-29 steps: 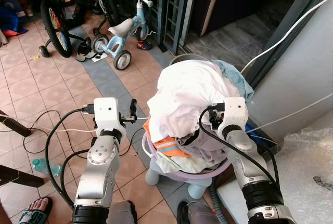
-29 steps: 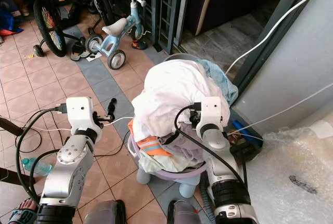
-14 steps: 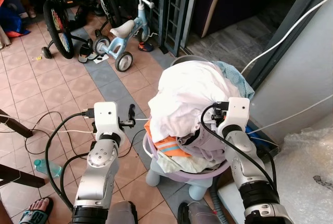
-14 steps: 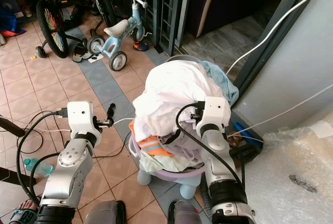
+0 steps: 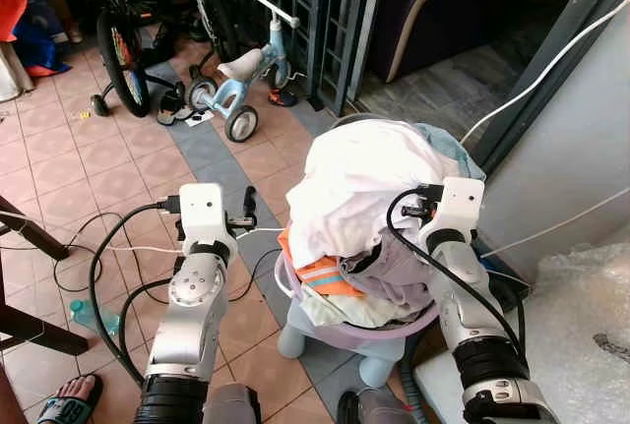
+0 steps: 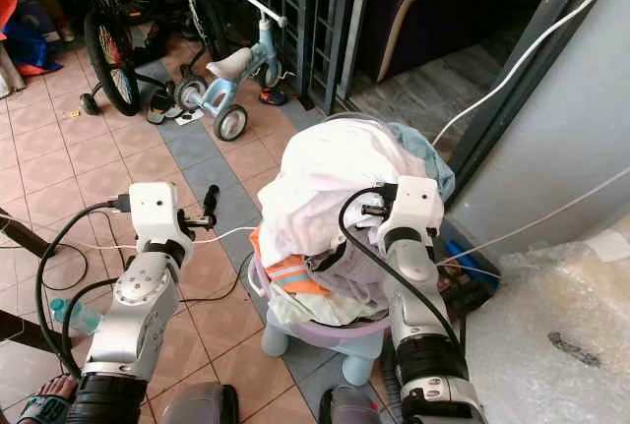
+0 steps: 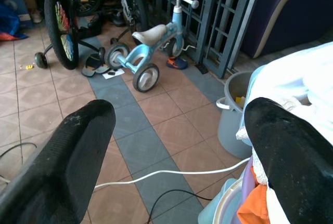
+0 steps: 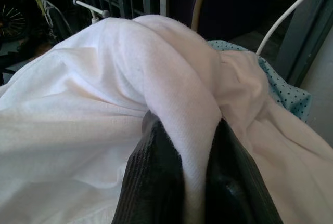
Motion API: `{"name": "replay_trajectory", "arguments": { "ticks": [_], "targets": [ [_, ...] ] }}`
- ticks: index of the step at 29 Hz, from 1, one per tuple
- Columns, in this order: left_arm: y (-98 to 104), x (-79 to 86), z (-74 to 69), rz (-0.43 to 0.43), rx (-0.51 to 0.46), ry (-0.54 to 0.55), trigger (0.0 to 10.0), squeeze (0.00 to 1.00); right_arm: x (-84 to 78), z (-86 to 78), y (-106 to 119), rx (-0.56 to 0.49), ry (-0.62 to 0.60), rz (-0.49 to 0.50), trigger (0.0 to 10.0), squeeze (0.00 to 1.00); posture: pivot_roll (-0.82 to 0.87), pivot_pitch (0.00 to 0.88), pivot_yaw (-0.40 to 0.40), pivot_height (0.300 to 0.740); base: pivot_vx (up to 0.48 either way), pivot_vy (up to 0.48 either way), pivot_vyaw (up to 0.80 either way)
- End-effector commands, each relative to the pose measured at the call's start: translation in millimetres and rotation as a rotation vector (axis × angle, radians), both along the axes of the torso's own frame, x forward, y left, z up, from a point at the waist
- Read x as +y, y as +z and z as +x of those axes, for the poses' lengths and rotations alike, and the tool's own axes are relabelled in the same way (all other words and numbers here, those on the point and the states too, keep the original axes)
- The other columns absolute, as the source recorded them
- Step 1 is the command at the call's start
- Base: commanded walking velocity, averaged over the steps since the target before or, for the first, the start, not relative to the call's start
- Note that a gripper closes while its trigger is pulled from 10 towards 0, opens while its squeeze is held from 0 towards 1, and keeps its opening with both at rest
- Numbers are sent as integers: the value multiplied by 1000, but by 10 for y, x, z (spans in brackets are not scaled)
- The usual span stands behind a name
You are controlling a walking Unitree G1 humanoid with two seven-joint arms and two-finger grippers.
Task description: Clothes washing
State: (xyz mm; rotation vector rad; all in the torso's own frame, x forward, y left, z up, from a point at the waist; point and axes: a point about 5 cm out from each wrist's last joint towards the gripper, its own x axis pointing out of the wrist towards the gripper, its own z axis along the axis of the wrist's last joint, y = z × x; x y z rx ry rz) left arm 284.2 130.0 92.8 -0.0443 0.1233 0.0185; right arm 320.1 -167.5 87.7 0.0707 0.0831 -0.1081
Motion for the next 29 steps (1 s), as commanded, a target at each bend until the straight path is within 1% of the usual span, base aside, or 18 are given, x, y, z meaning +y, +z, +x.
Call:
{"name": "replay_trajectory", "arguments": {
  "ticks": [1, 3, 4, 5, 6, 8, 10, 12, 14, 16, 17, 19, 21, 24, 26, 27, 28, 29],
  "targets": [
    [-13, -26, -16, 8, 1, -5, 10000, 0, -49, 64, 213, -94, -19, -11, 0, 0, 61, 16, -38, 740, 0, 0, 0],
    [-33, -60, -19, 12, 3, -15, 10000, 0, -46, 106, 297, -122, -17, 0, 0, 0, 64, 15, -44, 740, 0, 0, 0],
    [-43, -93, -15, 12, 3, -17, 10000, 0, -50, 147, 389, -157, -10, -14, 0, 0, 75, 8, -42, 740, 0, 0, 0],
    [-43, -105, -8, 13, 1, -18, 10000, 0, -52, 165, 428, -172, -7, -15, 0, 0, 86, 2, -39, 740, 0, 0, 0],
    [-43, -105, -8, 13, 1, -18, 10000, 0, -52, 165, 428, -172, -7, -15, 0, 0, 86, 2, -39, 740, 0, 0, 0],
    [-20, -56, 24, 43, 0, -11, 10000, 0, -10, 196, 447, -183, -19, 20, 0, 0, 86, 4, -23, 740, 0, 0, 0],
    [31, -41, 54, 63, -26, -19, 10000, 0, 10, 198, 451, -189, -22, 37, 0, 0, 82, 0, -26, 740, 0, 0, 0],
    [41, -37, 65, 63, -30, -14, 10000, 0, 14, 204, 460, -191, -23, 43, 0, 0, 82, 0, -28, 740, 0, 0, 0],
    [35, -3, 103, 91, -20, 23, 10000, 0, 57, 212, 568, -229, 13, 39, 0, 0, 73, 6, -32, 740, 0, 0, 0],
    [40, -10, 115, 95, -28, 26, 10000, 0, 64, 226, 635, -253, 25, 37, 0, 0, 71, 7, -33, 740, 0, 0, 0],
    [47, -29, 112, 76, -34, 40, 10000, 0, 70, 262, 755, -294, 39, 31, 0, 0, 67, 8, -33, 740, 0, 0, 0],
    [43, -81, 92, 70, -34, 30, 10000, 0, 58, 320, 911, -339, 36, 35, 0, 0, 66, 9, -33, 740, 0, 0, 0],
    [32, -104, 81, 75, -30, 29, 10000, 0, 52, 347, 968, -354, 30, 46, 0, 0, 68, 3, -32, 740, 0, 0, 0],
    [0, -73, 55, 91, -15, 52, 10000, 0, 106, 356, 996, -362, 55, 66, 0, 0, 67, 5, -22, 740, 0, 0, 0],
    [-1, -100, 57, 70, -20, 64, 10000, 0, 82, 328, 929, -336, 77, 52, 0, 0, 71, 0, -58, 740, 0, 0, 0],
    [7, -110, 61, 58, -25, 65, 10000, 0, 76, 318, 899, -323, 83, 48, 0, 0, 71, 0, -58, 740, 0, 0, 0],
    [11, -117, 62, 47, -30, 59, 10000, 0, 98, 289, 832, -300, 102, 14, 0, 0, 74, 0, -60, 740, 0, 0, 0],
    [29, -131, 52, 23, -46, 32, 10000, 0, 132, 239, 728, -271, 115, -30, 3961, 0, 73, 0, -55, 740, 0, 0, 0]
  ]
}}
